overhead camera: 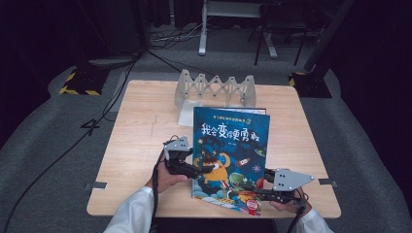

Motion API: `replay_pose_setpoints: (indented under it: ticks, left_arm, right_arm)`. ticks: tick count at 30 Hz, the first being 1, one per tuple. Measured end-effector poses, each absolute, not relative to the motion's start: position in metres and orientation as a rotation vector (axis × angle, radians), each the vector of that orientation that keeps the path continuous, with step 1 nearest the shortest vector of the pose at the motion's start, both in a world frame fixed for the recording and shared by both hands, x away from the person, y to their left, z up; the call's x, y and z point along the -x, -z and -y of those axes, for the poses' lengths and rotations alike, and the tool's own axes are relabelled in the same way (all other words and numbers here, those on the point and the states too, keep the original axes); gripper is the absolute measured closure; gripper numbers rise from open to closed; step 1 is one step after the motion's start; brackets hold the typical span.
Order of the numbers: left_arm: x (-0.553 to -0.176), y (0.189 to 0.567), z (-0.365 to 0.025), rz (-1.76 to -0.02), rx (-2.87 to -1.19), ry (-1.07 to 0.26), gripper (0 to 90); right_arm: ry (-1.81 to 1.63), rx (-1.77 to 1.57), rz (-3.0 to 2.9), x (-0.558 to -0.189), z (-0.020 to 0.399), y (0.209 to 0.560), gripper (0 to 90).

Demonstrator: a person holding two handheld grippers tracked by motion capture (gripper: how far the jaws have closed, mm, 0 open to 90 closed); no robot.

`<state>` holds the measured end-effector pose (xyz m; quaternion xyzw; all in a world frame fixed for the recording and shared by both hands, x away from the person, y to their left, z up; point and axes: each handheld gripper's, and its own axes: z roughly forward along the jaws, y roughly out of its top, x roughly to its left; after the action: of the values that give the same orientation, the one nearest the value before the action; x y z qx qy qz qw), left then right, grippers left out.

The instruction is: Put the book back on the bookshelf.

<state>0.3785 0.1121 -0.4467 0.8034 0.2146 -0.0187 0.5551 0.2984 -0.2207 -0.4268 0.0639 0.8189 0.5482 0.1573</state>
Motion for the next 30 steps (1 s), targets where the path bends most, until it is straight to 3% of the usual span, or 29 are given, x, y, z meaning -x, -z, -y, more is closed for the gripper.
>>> replay_pose_setpoints:
  ticks: [6, 13, 18, 30]
  left_arm:
    - [-0.383, 0.437, -0.117, -0.516, -1.863, 0.009, 27.5]
    - [-0.369, 0.412, -0.128, -0.509, -1.829, -0.178, 43.7]
    - [-0.359, 0.395, -0.130, -0.440, -1.807, -0.242, 55.1]
    - [-0.333, 0.406, -0.116, -0.334, -1.844, -0.316, 63.4]
  right_arm:
    - [-1.571, -0.228, -2.357, -0.307, 0.224, 0.430, 63.1]
    - [-1.558, -0.379, -2.340, -0.326, 0.231, 0.436, 57.0]
    - [-1.573, -0.496, -2.281, -0.338, 0.236, 0.437, 55.3]
    - [-1.534, -0.544, -2.251, -0.335, 0.243, 0.445, 53.3]
